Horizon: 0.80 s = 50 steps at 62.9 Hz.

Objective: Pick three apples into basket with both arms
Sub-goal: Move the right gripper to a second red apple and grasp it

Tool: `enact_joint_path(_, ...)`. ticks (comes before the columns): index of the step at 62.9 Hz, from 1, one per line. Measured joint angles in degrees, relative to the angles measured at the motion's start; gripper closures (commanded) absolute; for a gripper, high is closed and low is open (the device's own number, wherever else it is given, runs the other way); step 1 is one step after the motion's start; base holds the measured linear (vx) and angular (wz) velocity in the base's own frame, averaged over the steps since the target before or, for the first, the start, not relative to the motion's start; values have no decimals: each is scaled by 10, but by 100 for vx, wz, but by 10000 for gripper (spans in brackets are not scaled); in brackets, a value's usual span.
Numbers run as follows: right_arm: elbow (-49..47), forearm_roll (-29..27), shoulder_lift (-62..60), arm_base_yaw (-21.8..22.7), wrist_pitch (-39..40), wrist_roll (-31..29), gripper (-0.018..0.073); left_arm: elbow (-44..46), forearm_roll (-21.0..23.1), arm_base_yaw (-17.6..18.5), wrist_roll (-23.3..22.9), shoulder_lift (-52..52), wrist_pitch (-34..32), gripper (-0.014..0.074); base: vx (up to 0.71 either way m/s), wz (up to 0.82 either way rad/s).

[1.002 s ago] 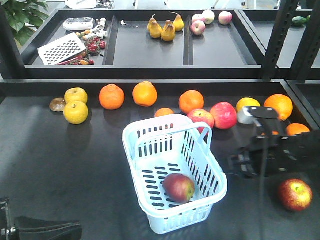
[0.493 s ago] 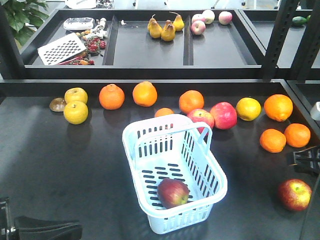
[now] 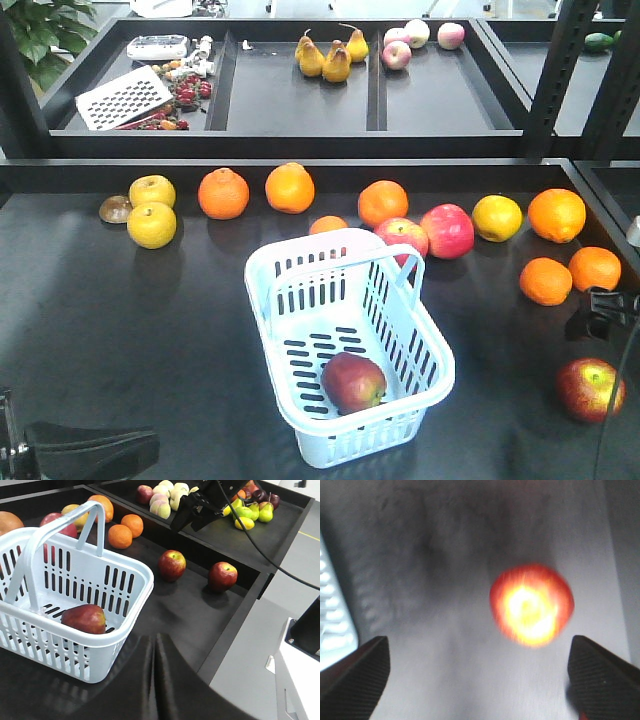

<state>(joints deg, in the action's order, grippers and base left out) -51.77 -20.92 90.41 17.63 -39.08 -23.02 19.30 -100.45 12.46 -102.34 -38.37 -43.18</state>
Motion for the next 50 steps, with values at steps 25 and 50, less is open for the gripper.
enact_joint_path(25, -78, 65, 119, 0, -20, 45, -81, 0, 0, 0, 0, 0, 0, 603, 0, 0)
enact_joint_path(50, -90, 78, 208, 0, -5, 48, -71, 0, 0, 0, 0, 0, 1, 603, 0, 0)
